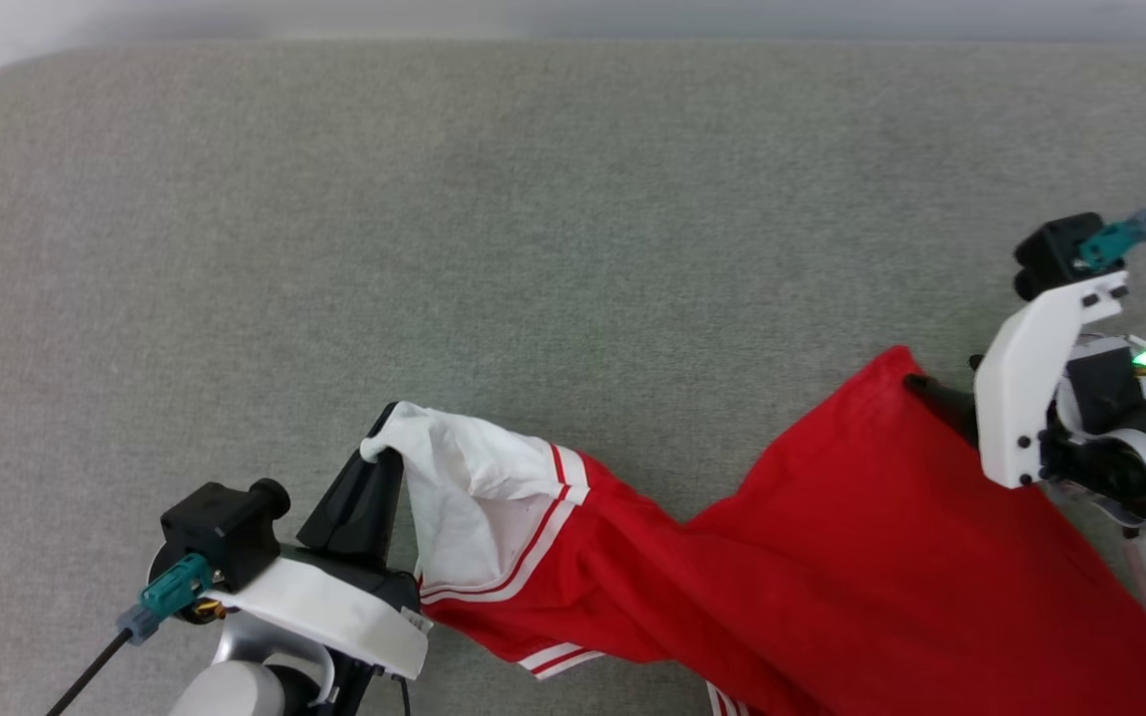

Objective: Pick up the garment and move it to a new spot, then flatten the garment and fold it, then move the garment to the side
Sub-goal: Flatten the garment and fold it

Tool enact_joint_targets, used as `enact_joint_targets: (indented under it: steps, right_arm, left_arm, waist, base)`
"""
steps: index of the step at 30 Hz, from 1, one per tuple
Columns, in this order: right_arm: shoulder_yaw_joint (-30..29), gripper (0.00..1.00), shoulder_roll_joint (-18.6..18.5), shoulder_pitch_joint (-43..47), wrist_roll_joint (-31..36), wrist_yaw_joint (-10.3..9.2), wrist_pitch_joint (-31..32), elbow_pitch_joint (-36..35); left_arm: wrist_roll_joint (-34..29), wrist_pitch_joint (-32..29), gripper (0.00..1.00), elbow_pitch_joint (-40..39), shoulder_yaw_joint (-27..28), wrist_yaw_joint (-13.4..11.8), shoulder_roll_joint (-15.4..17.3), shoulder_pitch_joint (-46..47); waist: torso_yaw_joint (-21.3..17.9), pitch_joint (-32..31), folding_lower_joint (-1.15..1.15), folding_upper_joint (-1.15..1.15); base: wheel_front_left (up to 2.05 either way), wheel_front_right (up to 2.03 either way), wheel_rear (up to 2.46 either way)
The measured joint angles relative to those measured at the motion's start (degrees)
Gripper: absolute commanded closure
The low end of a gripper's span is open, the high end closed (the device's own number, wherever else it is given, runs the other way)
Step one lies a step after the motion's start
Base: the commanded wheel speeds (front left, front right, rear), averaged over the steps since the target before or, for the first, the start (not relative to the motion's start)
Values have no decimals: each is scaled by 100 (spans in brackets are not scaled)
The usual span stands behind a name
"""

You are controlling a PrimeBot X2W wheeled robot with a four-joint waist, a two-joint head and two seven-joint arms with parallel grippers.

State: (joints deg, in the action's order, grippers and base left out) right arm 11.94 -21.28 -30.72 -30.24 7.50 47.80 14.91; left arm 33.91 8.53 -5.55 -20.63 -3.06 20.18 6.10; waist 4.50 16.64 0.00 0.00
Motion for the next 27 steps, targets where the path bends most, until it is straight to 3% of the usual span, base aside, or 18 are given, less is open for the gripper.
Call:
enact_joint_targets:
  steps: [9,10,11,20,27]
  right_arm:
    - [731,0,-99,-570,-549,-1,489,771]
    - [746,60,-118,-586,-623,-1,498,825]
    - [782,98,-136,-625,-664,-1,520,873]
    - [1016,100,-146,-644,-734,1,-118,1123]
    - [505,100,-60,-737,-231,0,-1002,1349]
  left_arm:
    - [43,108,100,348,-148,235,-123,274]
    - [64,99,100,386,-170,257,-131,274]
    - [63,105,100,408,-178,258,-138,275]
    - [94,110,100,534,-91,151,-73,270]
    - [200,-221,100,634,212,86,214,750]
  waist:
    - [325,395,0,0]
    - [340,408,0,0]
    - [344,412,0,0]
    - [218,125,0,0]
    - [-71,-250,0,0]
  base:
    - [0,0,0]
    - [0,0,0]
    - [0,0,0]
    - [0,0,0]
    - [0,0,0]
